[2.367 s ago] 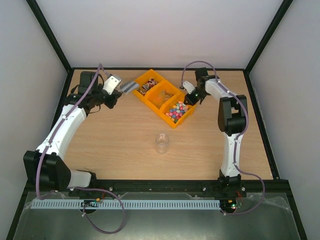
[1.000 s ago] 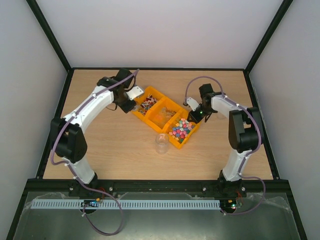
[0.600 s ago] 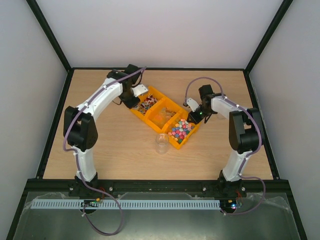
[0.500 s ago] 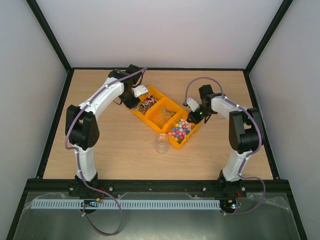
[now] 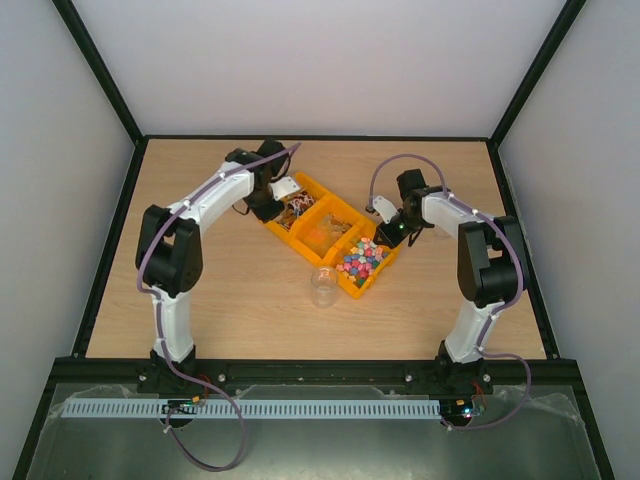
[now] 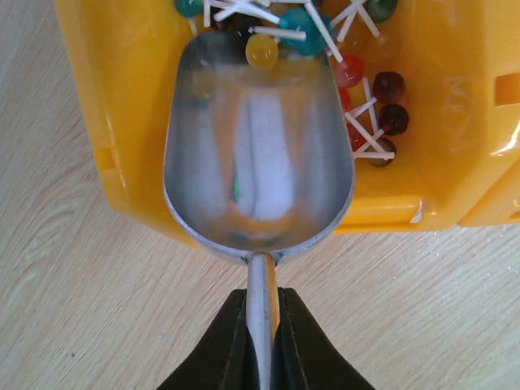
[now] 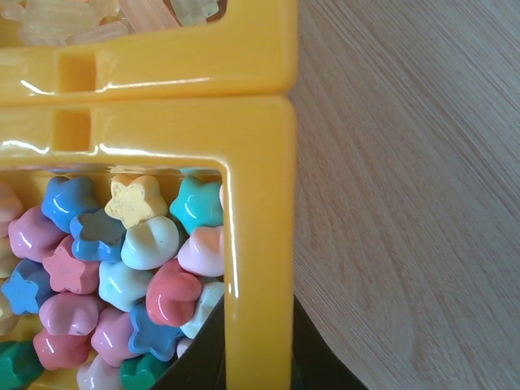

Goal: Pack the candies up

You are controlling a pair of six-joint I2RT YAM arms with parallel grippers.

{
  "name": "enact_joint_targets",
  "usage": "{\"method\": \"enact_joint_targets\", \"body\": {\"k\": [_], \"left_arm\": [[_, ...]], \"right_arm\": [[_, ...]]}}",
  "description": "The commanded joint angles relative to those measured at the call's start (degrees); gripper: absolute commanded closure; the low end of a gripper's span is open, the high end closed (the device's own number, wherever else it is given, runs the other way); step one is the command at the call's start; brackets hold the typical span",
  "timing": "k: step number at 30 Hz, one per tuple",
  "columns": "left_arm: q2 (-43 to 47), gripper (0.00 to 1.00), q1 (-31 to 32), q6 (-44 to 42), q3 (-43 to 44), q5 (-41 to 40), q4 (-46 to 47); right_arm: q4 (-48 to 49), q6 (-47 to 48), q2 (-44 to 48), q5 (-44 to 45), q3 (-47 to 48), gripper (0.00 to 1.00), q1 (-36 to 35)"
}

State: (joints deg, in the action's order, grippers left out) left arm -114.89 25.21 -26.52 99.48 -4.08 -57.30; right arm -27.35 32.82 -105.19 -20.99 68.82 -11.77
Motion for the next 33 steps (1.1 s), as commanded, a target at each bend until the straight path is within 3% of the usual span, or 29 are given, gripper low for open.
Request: {"method": "enact_joint_targets", "body": {"k": [1, 16, 28, 33], "left_arm": [[1.90, 0.98, 0.01, -0.24, -5.76, 1.57, 7.37], [2.70, 0.98, -3.39, 3.31, -16.17, 12.02, 28.24], [10.05, 0.98, -8.62, 6.72, -26.29, 19.54, 42.19], [14.05, 0.98, -10.97, 4.43, -31.77, 25.05, 46.43]], "right_arm": [[-3.85, 0.25, 1.24, -3.93, 0.76, 0.99, -0.33], [-4.83, 2.16, -0.05, -3.76, 1.64, 0.99, -0.35], [-3.61, -3.80, -1.44, -1.00, 3.41, 0.99, 0.57], [-3.01, -5.62, -1.75, -0.41, 4.07, 0.99, 1.41]]}}
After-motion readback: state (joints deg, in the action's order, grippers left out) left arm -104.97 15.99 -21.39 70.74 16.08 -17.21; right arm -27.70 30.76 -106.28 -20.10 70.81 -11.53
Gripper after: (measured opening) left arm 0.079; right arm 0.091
